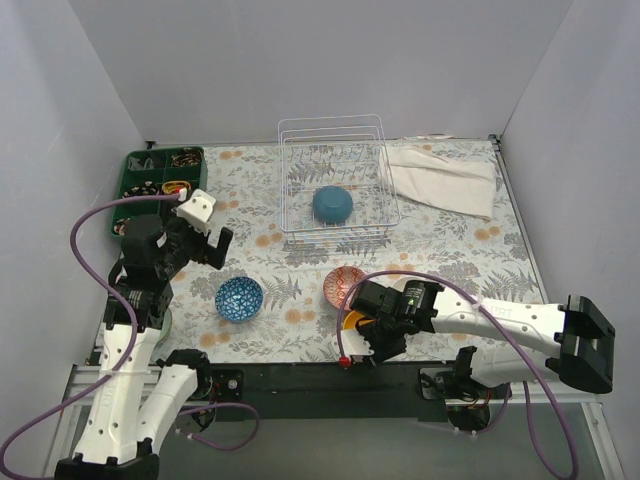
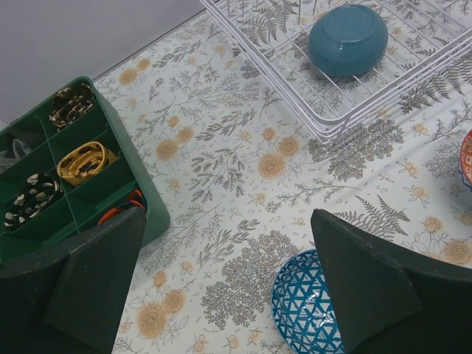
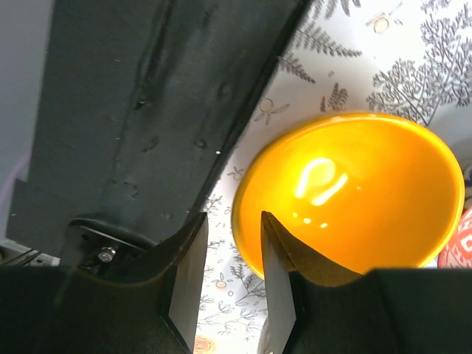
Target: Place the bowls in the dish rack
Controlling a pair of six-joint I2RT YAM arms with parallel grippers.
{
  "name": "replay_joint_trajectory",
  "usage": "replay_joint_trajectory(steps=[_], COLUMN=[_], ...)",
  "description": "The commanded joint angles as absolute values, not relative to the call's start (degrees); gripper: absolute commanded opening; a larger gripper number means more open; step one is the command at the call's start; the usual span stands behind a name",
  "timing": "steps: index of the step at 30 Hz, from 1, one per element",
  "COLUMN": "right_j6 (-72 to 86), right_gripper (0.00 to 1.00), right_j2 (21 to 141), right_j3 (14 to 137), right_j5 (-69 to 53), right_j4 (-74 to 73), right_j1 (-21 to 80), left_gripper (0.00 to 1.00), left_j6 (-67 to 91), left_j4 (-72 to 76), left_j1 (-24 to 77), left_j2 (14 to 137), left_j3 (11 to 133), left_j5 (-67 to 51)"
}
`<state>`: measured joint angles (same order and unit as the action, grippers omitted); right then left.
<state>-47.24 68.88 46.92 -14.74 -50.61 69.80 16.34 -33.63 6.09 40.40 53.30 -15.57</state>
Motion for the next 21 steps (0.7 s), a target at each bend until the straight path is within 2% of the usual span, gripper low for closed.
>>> replay_joint_trajectory(steps=[1, 4, 6, 10, 12, 16, 21], right_j6=[-46.14, -46.40, -46.58, -47.02, -47.02, -46.59, -44.04], right_gripper=[0.43, 0.41, 0.34, 0.11, 0.03, 0.01, 0.01], right_j2=[68.91, 68.73, 68.73, 68.20, 67.77, 67.06, 68.81], right_j3=[45.18, 43.86, 43.42, 44.73, 45.96, 53.92, 69.15], right_j5=[-10.55, -9.85, -9.41, -9.05, -9.14, -10.98, -20.47], right_j4=[-47.46, -47.37, -47.37, -49.12, -51.14, -57.88, -69.95], right_j1=[70.14, 70.14, 70.14, 70.14, 70.22, 71.88, 73.30], left_gripper=[0.97, 0.97, 0.97, 0.97, 0.97, 0.97, 0.96], left_j6=[17.58, 18.54, 18.89, 18.90, 18.72, 18.28, 15.39], left_j4=[-34.37, -33.58, -33.14, -32.96, -32.96, -33.31, -36.56], left_j1=[4.31, 3.34, 2.64, 2.11, 2.02, 2.02, 2.02], left_j2=[39.46, 39.29, 39.20, 39.20, 39.20, 39.55, 43.05], left_j3=[54.06, 53.70, 53.53, 53.96, 54.14, 56.15, 60.99], left_j5=[-18.01, -18.89, -19.51, -20.04, -20.30, -22.23, -33.91])
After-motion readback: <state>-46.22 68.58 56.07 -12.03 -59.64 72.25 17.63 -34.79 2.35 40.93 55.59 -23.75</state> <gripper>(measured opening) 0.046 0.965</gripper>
